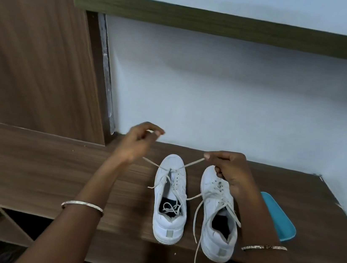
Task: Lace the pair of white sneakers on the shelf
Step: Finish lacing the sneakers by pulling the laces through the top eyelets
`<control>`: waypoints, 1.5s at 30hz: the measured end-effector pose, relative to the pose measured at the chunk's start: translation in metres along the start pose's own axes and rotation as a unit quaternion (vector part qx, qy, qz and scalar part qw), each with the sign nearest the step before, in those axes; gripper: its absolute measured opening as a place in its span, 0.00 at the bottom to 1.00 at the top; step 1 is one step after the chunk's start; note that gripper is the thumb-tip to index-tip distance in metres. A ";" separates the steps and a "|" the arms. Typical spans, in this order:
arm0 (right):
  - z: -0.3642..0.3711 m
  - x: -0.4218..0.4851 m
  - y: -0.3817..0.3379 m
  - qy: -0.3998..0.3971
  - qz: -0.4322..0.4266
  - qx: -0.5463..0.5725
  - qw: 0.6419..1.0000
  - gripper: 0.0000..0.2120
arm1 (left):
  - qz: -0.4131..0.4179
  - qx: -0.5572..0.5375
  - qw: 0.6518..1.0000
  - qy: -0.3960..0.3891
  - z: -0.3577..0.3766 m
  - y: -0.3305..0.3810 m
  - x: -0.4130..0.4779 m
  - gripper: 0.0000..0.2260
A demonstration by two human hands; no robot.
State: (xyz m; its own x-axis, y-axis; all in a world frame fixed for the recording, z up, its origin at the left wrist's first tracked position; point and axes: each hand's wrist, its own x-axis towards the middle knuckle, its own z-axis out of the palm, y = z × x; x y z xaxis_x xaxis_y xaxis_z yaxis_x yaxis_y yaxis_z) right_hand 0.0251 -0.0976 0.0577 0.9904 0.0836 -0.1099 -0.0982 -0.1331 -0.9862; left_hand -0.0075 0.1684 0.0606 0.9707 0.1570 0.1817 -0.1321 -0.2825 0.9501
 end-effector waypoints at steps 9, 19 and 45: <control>0.020 -0.028 -0.044 -0.046 -0.030 0.014 0.998 0.03 | 0.085 0.246 0.956 -0.137 0.045 0.026 -0.001 0.08; 0.007 -0.040 -0.039 -0.092 -0.015 0.042 0.995 0.06 | 0.076 0.353 0.931 -0.053 0.054 0.024 -0.010 0.10; -0.013 -0.039 -0.008 0.012 -0.165 -0.127 0.978 0.05 | 0.054 0.237 0.967 -0.078 0.060 0.022 -0.011 0.15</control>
State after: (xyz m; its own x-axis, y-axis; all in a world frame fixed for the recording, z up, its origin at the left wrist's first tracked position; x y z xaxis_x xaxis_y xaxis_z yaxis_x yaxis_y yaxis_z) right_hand -0.0117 -0.1127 0.0713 0.9666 0.1408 0.2142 0.2507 -0.3442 -0.9048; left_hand -0.0094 0.1033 0.0643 0.9795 -0.0316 0.1990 -0.1644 -0.6968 0.6982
